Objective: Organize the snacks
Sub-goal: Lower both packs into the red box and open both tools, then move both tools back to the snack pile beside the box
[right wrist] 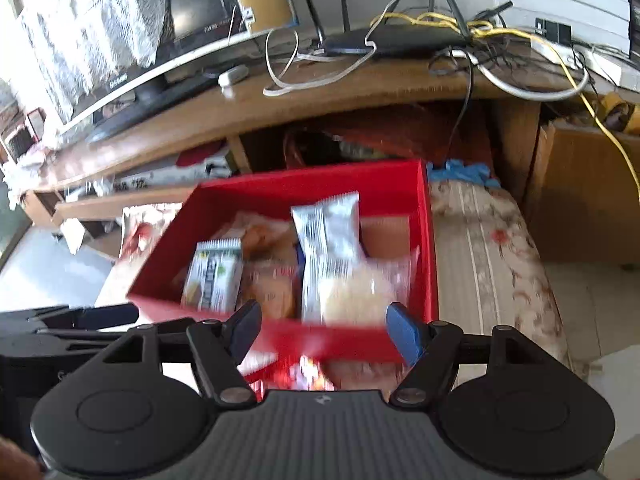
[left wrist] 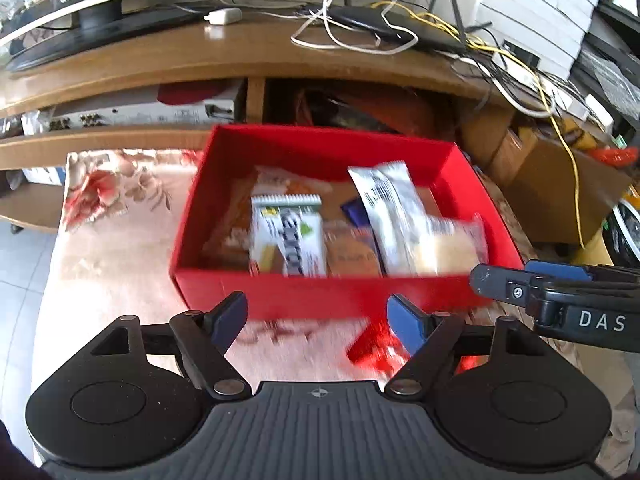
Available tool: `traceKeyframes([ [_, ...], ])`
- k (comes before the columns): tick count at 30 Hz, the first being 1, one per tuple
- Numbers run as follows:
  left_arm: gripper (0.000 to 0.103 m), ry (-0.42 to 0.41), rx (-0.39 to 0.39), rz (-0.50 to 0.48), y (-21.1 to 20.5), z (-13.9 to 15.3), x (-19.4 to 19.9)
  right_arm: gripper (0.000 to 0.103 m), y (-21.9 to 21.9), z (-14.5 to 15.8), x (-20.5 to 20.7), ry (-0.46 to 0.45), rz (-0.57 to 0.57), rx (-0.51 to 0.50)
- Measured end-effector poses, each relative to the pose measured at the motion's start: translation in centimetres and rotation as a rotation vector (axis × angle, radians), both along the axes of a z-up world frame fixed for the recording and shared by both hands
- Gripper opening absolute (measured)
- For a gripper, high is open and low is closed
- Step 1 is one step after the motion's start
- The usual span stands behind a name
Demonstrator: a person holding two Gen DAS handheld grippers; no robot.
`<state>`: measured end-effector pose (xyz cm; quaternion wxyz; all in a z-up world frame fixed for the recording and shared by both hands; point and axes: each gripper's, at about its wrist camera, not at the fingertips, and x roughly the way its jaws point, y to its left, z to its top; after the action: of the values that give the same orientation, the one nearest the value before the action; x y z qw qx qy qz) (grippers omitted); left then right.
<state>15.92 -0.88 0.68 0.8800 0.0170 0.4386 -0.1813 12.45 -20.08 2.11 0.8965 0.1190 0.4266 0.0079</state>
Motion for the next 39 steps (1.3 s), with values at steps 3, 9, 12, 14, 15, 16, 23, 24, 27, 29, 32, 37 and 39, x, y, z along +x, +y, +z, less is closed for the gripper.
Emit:
traceKeyframes([
  [3,0.084,0.019,-0.002,-0.026,0.0,-0.4,-1.5,0.07,-0.1,-0.1,-1.3,0.019,0.004,0.012],
  [9,0.085,0.076,0.011,-0.067,-0.4,-2.0,-4.3,0.07,-0.7,-0.5,-3.1,0.06,-0.005,0.028],
  [12,0.085,0.105,0.012,-0.06,-0.2,-2.5,-5.2,0.07,-0.4,-1.1,-3.6,0.084,0.009,0.017],
  [14,0.085,0.124,0.001,-0.048,0.2,-2.7,-5.6,0.07,-0.1,-1.4,-3.6,0.098,0.026,0.026],
  [15,0.085,0.129,-0.003,-0.041,0.3,-2.7,-5.8,0.07,0.2,-1.7,-3.5,0.104,0.037,0.028],
  [16,0.085,0.131,-0.006,-0.035,0.5,-2.6,-6.0,0.07,0.5,-1.9,-3.3,0.114,0.055,0.025],
  [23,0.086,0.153,-0.023,-0.001,2.4,-2.7,-6.9,0.07,2.6,-4.1,-0.8,0.183,0.141,0.003],
  [24,0.086,0.155,-0.024,0.0,2.6,-2.8,-6.9,0.07,2.7,-4.2,-0.3,0.185,0.145,0.009],
  [27,0.086,0.167,-0.033,0.006,3.3,-3.1,-6.6,0.071,3.5,-4.8,0.8,0.211,0.174,0.019],
  [29,0.086,0.181,-0.04,0.01,3.7,-3.4,-6.4,0.073,4.1,-5.2,1.3,0.219,0.179,-0.017],
  [32,0.086,0.194,-0.046,0.007,4.0,-3.6,-6.3,0.075,4.4,-5.8,2.0,0.226,0.18,-0.078],
  [37,0.086,0.213,-0.065,0.002,4.1,-3.8,-6.2,0.075,3.7,-6.3,2.6,0.253,0.194,-0.069],
  [39,0.086,0.215,-0.068,-0.006,4.1,-3.8,-6.1,0.076,3.8,-7.1,3.1,0.282,0.196,-0.073],
])
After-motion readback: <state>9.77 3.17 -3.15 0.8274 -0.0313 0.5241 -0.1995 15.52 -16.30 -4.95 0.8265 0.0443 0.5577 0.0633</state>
